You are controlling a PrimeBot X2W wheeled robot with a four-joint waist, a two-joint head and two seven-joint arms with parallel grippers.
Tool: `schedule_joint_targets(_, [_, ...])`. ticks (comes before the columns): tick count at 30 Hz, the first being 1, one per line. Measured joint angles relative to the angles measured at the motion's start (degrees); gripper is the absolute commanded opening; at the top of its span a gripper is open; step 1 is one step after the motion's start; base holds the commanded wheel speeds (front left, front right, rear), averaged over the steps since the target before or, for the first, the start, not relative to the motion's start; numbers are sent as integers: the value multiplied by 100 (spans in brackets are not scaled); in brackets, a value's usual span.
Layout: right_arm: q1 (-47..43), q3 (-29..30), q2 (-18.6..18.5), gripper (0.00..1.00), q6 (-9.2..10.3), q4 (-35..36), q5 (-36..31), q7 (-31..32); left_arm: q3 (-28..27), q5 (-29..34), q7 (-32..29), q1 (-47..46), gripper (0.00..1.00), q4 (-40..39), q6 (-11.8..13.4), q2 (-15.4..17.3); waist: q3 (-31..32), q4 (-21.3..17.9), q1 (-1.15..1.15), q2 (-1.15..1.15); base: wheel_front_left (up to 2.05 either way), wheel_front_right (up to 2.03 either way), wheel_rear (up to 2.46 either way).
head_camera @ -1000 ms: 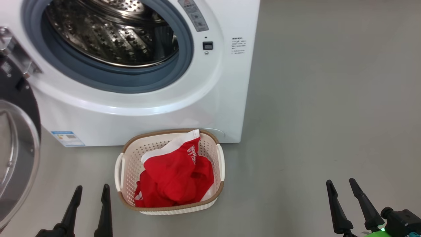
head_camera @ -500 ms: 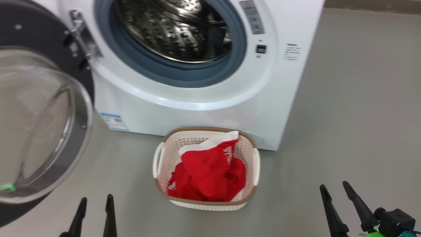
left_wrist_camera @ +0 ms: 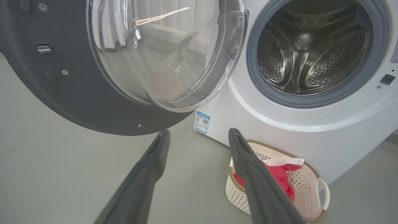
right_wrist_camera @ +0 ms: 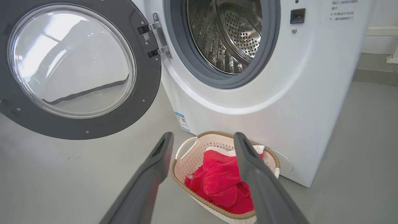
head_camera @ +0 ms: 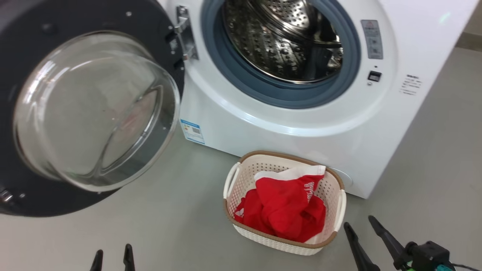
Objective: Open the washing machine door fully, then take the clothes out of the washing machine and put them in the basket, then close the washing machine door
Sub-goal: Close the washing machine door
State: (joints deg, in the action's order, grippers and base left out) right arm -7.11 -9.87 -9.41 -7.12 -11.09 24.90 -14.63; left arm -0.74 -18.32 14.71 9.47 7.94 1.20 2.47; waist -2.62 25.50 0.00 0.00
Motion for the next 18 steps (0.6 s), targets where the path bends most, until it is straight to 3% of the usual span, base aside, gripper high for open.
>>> schedule_joint_targets(13, [382,-538,-145,100,0,-201,207,0,-64,-163,0,218,100,-310,236,2,56,258,0,0,0,0,0])
schedule_joint_targets(14, [383,-549,-144,100,0,-203,220,0,-70,-164,0,217,88,-323,232,2,58,253,0,0,0,0,0])
schedule_joint_targets(15, [383,-549,-142,100,0,-207,220,0,-77,-172,0,216,47,-328,221,2,60,247,0,0,0,0,0])
schedule_joint_targets(16, [383,-546,-140,100,0,-208,220,0,-92,-179,0,214,28,-339,182,2,62,240,0,0,0,0,0])
schedule_joint_targets(17, [382,-544,-137,100,0,-209,220,0,-119,-190,0,203,0,-367,141,1,68,232,0,0,0,0,0])
schedule_joint_targets(18, [382,-542,-130,100,0,-208,220,0,-171,-209,0,182,0,-414,105,-1,77,223,0,0,0,0,0])
